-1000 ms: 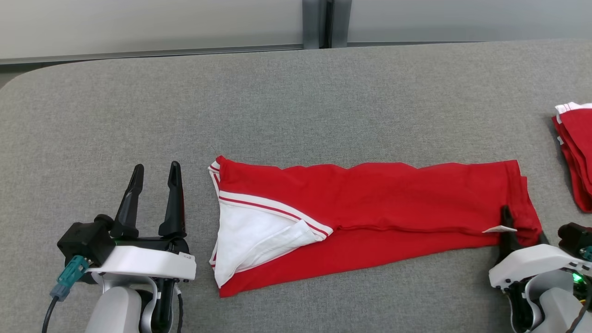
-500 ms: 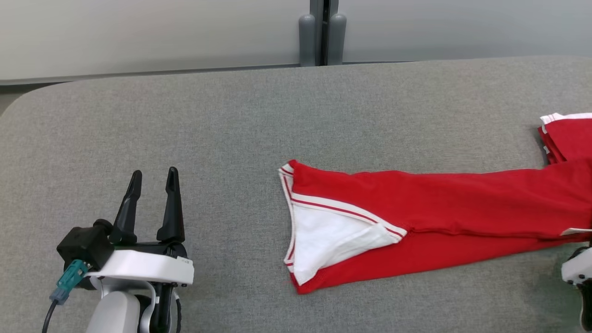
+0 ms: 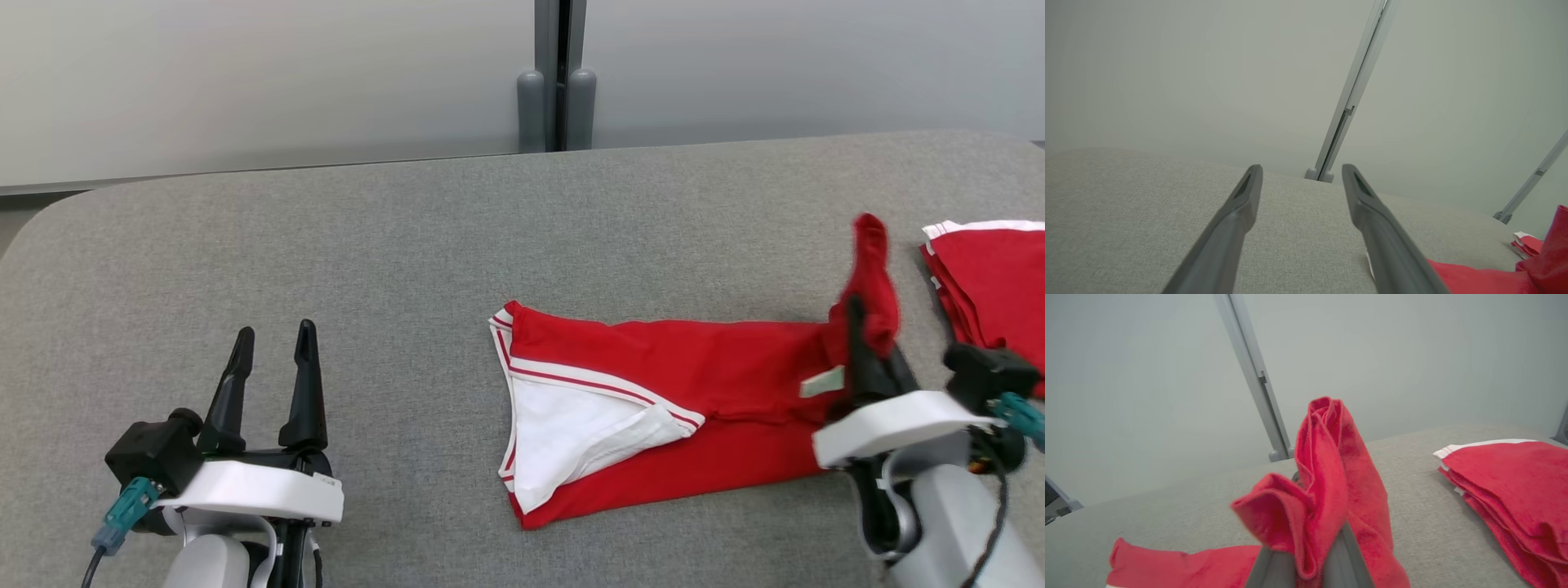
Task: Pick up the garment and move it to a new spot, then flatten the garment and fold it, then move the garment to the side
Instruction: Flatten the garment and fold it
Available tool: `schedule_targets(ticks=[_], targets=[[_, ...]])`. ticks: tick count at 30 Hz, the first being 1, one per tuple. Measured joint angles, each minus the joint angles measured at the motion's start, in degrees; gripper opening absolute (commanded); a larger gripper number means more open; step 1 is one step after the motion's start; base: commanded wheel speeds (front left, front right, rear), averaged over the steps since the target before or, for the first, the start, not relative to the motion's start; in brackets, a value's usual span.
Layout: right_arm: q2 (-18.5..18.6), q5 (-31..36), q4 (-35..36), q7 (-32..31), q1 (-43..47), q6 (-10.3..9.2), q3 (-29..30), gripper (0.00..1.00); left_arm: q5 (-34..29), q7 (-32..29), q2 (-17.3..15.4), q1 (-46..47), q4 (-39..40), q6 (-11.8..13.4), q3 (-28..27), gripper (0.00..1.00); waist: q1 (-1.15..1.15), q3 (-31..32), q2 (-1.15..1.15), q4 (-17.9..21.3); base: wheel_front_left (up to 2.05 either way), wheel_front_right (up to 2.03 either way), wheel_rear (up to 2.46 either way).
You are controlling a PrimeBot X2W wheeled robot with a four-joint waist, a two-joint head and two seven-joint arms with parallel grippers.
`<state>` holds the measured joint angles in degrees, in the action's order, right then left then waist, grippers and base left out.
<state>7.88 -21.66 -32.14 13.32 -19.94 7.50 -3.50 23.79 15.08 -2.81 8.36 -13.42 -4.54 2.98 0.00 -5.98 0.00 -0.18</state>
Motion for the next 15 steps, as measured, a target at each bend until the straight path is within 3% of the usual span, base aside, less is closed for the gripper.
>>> schedule_targets(ticks=[7,15], targets=[[-3.8,-4.12,6.98,-3.74,0.6,0.0,-10.56,0.0,0.82,0.0,0.0,-0.46,0.02,0.18,0.86,1.0,0.0,0.6,0.0,-1.46,0.0,0.0,0.0],[-4.98,-4.63,4.46,-3.81,0.73,0.0,-18.73,0.0,2.05,0.0,0.03,-0.77,0.13,1.01,2.61,1.0,0.0,0.15,0.0,-5.01,0.0,0.0,0.0]])
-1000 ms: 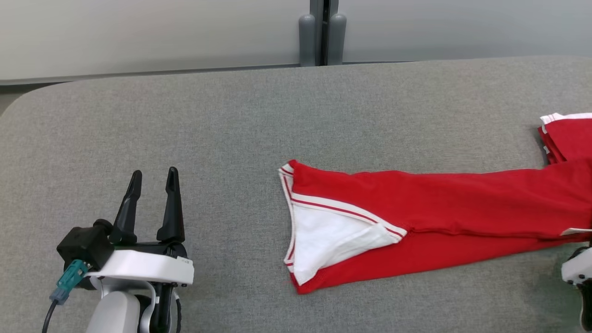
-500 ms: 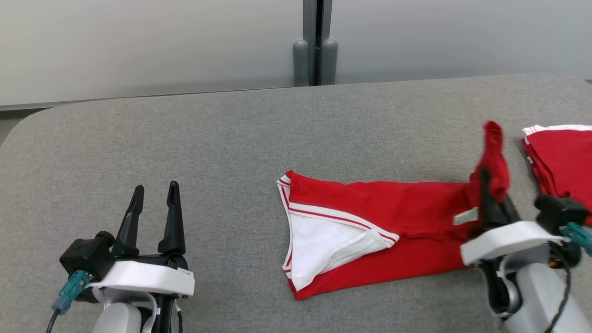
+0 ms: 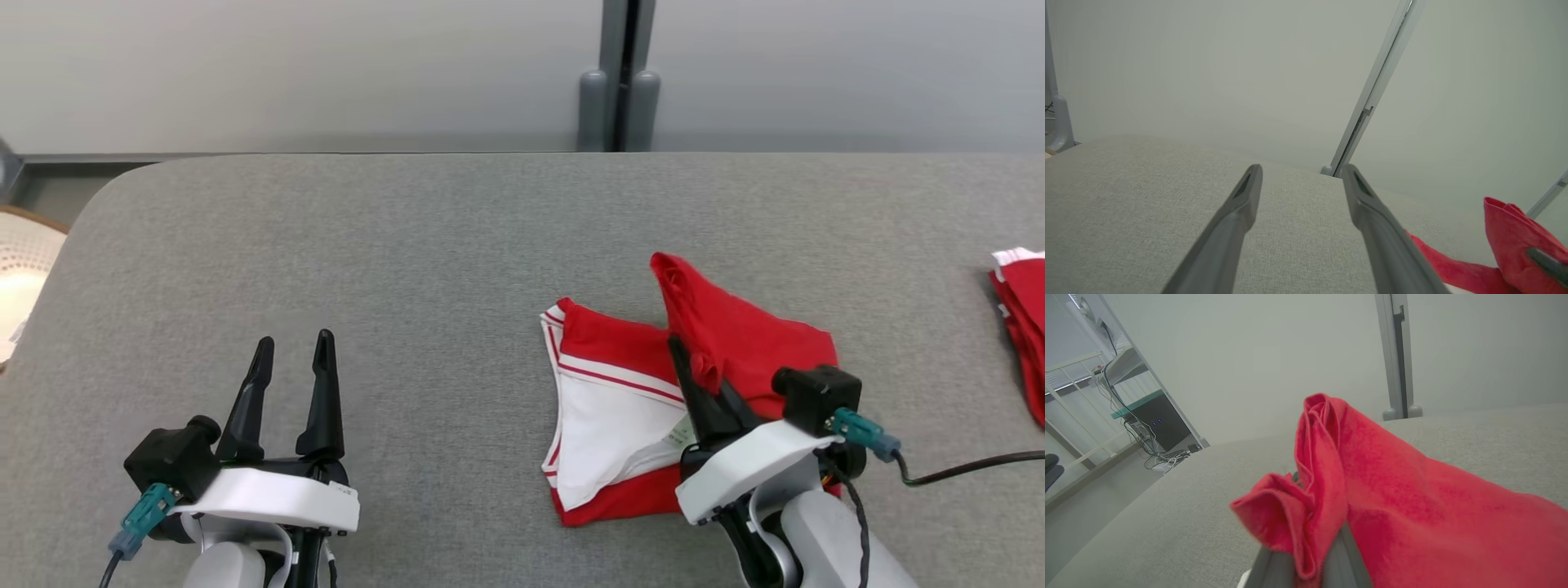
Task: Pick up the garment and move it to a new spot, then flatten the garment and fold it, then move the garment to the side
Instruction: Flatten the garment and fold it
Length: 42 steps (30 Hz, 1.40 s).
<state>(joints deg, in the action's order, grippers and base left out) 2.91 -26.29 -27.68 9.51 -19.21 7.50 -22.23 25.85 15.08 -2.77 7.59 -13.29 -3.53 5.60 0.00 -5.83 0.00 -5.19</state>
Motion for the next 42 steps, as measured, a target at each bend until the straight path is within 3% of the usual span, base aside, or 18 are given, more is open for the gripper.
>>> schedule_targets(ticks=[12,13,14,15,18,24,28,34,38,42], targets=[[-0.05,-5.0,-8.51,2.88,-2.42,-0.01,-10.76,0.0,1.41,0.0,-0.02,0.06,0.18,0.57,1.9,1.0,0.0,-2.49,0.0,-4.25,0.0,0.0,0.0],[-0.08,-5.03,-9.24,3.15,-2.74,-0.01,-11.31,0.05,1.54,0.0,-0.04,0.07,0.0,0.58,2.12,1.0,0.0,-2.73,0.0,-4.42,0.0,0.0,0.0],[-0.09,-5.03,-9.92,3.58,-3.07,-0.01,-11.57,0.84,1.56,0.0,-0.04,0.1,-0.15,0.58,2.31,1.0,0.0,-2.92,0.0,-4.56,0.0,0.0,0.0],[-0.02,-5.6,-10.44,3.64,-3.31,-0.01,-11.99,1.0,1.65,0.0,-0.04,0.2,-0.22,0.58,2.53,1.0,0.0,-3.08,0.0,-4.71,0.0,0.0,0.0],[-0.01,-7.64,-10.5,4.15,-3.39,-0.01,-14.54,1.0,1.91,0.0,-0.03,0.75,-0.4,0.67,2.78,1.0,0.0,-3.42,0.0,-4.98,0.0,0.0,0.0],[-0.1,-15.94,-5.78,1.1,-3.03,0.0,-26.82,1.0,1.9,0.0,-0.04,0.79,-1.21,0.67,2.57,1.0,0.0,-2.57,0.0,-4.44,0.0,0.0,0.0],[-0.11,-18.51,-5.42,1.46,-4.13,-0.01,-28.03,1.0,1.51,0.0,-0.05,0.68,-1.33,0.59,2.09,1.0,0.0,-1.56,0.0,-3.32,0.0,0.0,0.0],[0.93,-13.7,-7.05,4.63,-8.15,0.0,-22.6,1.0,0.69,0.0,-0.05,-0.36,-0.93,0.32,0.65,1.0,0.0,0.09,0.0,-0.86,0.0,0.0,0.0],[5.33,-6.6,-6.04,5.24,-9.13,-0.01,-17.22,1.0,0.47,0.0,-0.02,-0.48,0.74,0.01,0.01,1.0,0.0,0.8,0.0,1.2,0.0,0.0,0.0],[9.15,0.38,-0.7,5.41,-7.74,0.0,-9.36,1.0,0.47,0.0,-0.02,-0.53,2.48,-0.26,-0.38,1.0,0.0,0.94,0.0,3.17,0.0,0.0,0.0]])
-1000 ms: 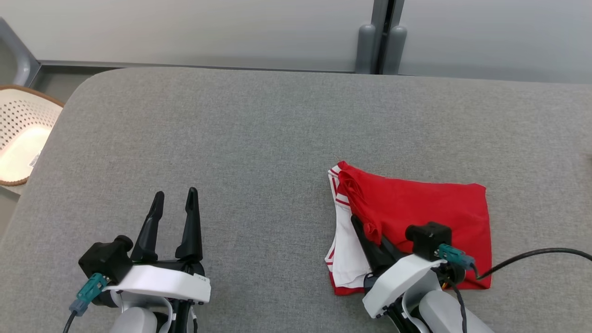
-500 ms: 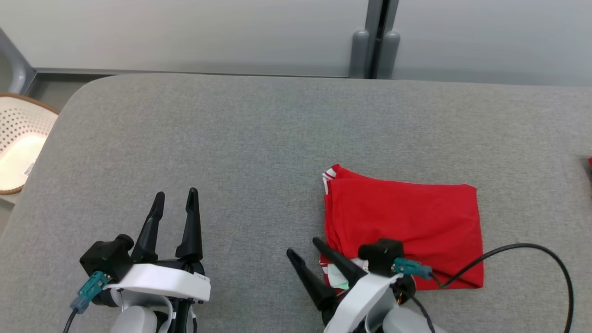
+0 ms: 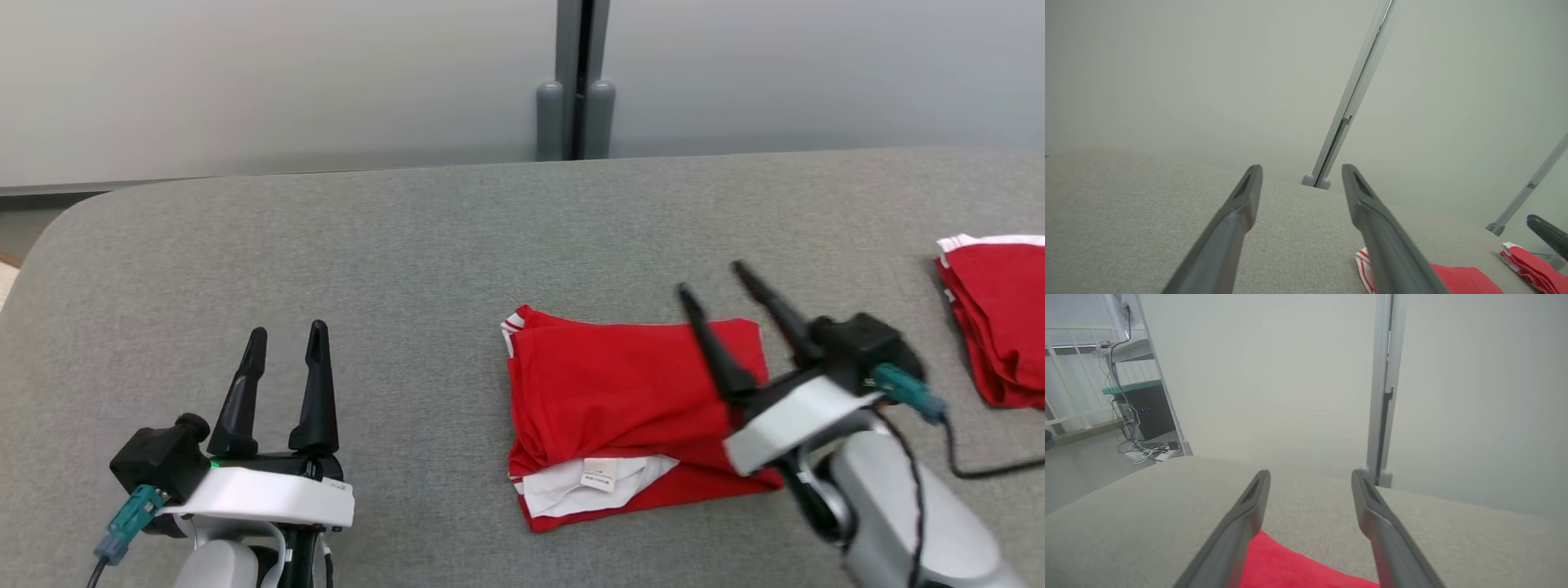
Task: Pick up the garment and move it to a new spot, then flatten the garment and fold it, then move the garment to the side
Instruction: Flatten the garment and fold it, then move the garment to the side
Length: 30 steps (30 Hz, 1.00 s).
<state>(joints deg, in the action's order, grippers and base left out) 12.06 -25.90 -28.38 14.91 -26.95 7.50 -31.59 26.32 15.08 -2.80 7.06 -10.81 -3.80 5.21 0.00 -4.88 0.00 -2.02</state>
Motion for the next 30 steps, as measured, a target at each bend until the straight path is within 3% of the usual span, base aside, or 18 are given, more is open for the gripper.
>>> schedule_targets(ticks=[4,11,18,30], targets=[[3.25,9.39,6.19,0.03,4.42,0.0,7.37,1.0,-0.01,0.0,0.01,0.0,1.41,0.0,-0.14,1.0,0.0,-0.3,0.0,1.52,0.0,0.0,0.0],[0.86,14.92,14.78,0.04,12.91,0.0,18.29,1.0,-3.55,0.0,-0.04,-0.09,3.1,-0.09,0.0,1.0,0.0,-0.82,0.0,2.75,0.0,0.0,0.0],[-2.58,16.74,16.46,0.04,17.44,0.0,22.54,1.0,-9.59,0.0,0.0,-1.81,3.76,1.34,1.31,1.0,0.0,-0.68,0.0,3.24,0.0,0.0,0.0],[-3.91,17.63,15.95,0.04,18.23,0.0,23.64,1.0,-10.71,0.0,-0.02,-2.2,3.31,2.88,2.47,1.0,0.0,-0.69,0.0,3.07,0.0,0.0,0.0]])
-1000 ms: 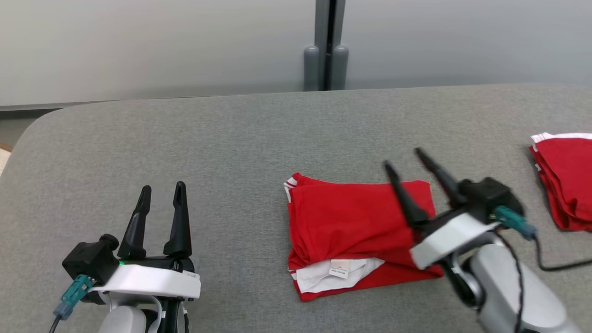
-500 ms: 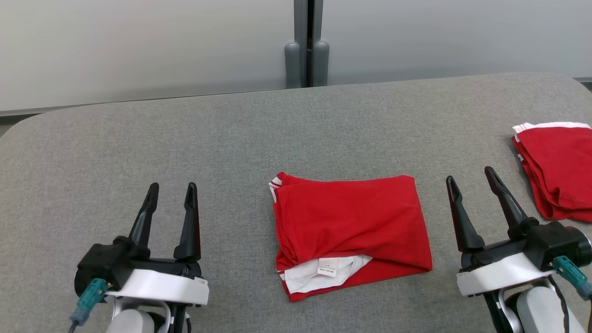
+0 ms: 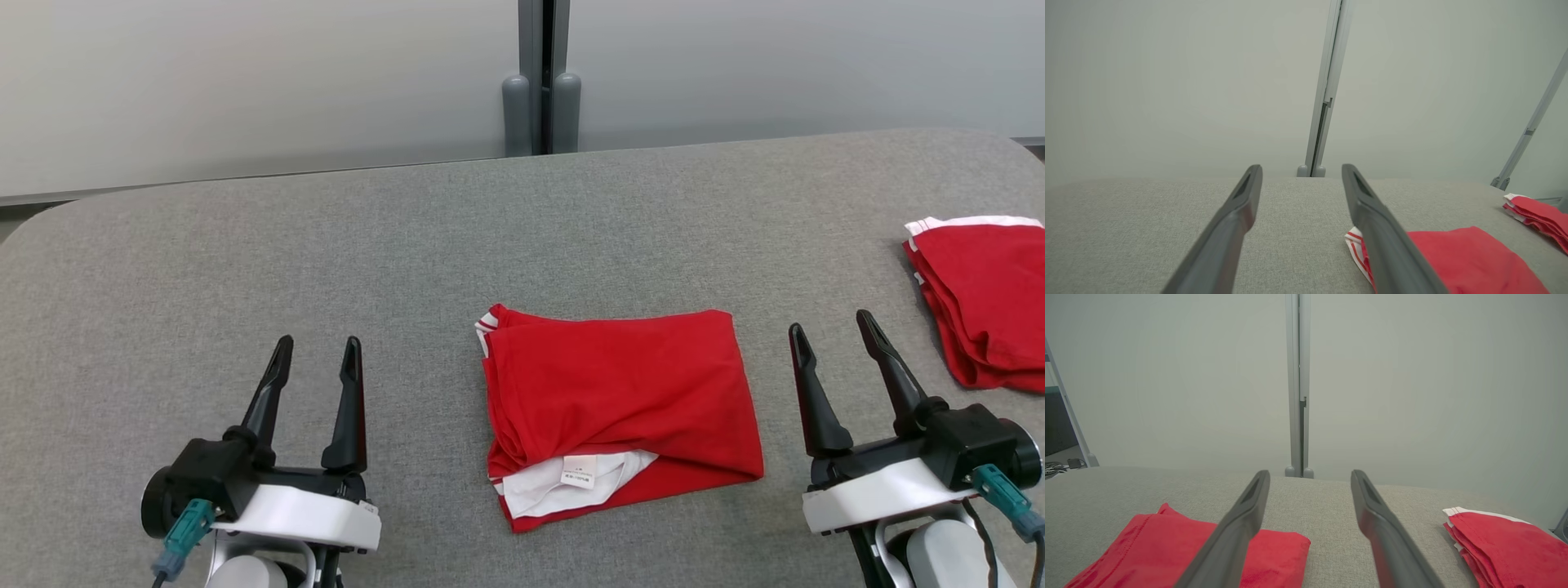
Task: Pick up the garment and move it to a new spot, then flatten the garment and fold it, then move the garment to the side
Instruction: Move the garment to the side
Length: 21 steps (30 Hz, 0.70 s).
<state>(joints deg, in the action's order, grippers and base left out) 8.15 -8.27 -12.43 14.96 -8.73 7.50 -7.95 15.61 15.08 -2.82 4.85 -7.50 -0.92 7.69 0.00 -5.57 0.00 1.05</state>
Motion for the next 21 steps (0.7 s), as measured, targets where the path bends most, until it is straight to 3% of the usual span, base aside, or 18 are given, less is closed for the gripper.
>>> schedule_targets(ticks=[13,21], targets=[[-1.07,-1.94,-2.23,0.0,-0.14,0.0,1.18,1.0,-0.54,0.0,0.01,0.02,-0.85,0.07,1.12,1.0,0.0,-0.69,0.0,-0.5,0.0,0.0,0.0],[-2.45,-7.35,-13.26,0.0,-3.12,0.0,0.35,1.0,-0.46,0.0,0.01,1.52,-1.45,-0.03,2.46,1.0,0.0,-3.75,0.0,-2.1,0.0,0.0,0.0]])
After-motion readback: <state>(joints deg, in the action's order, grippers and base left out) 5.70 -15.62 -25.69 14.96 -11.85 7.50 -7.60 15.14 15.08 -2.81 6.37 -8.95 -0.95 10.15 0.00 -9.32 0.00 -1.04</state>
